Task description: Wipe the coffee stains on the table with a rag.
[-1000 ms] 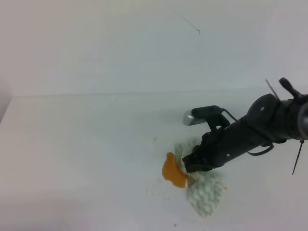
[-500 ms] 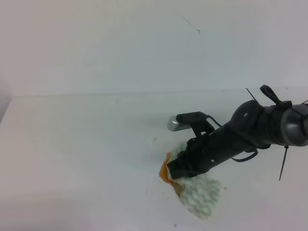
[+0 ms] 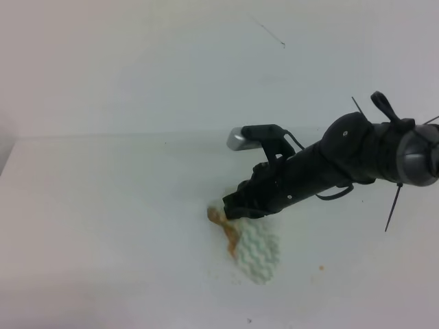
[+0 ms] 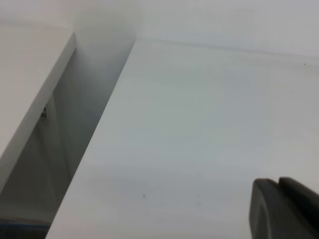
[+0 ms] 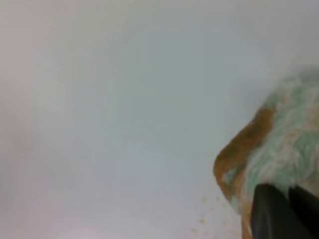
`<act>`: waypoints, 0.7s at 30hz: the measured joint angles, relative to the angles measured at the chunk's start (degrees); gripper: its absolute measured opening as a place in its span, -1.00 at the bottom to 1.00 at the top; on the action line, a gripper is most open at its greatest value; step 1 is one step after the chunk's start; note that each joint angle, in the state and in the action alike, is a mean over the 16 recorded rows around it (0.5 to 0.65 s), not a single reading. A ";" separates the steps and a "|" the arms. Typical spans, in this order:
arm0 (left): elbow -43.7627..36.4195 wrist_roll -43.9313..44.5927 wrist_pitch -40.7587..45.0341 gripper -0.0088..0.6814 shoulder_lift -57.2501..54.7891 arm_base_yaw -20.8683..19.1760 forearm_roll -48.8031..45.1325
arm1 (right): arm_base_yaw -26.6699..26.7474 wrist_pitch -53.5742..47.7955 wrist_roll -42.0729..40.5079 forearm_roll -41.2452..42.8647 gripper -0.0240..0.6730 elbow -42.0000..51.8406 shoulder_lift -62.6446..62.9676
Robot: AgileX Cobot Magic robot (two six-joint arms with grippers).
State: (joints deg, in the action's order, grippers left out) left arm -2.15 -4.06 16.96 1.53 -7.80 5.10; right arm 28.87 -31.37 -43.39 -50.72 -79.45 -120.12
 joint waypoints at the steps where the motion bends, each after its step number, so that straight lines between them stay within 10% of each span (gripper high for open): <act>1: 0.00 0.00 0.00 -0.97 0.00 0.00 0.00 | 0.00 -0.26 0.05 0.00 -0.92 -0.25 -0.33; 21: 0.00 0.00 0.00 -0.97 0.00 0.00 0.00 | -0.99 -1.14 14.13 13.69 -0.92 -0.74 -4.01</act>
State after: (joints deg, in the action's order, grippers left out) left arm -2.15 -4.06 16.96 1.53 -7.80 5.10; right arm 27.88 -32.51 -29.26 -37.04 -80.19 -124.13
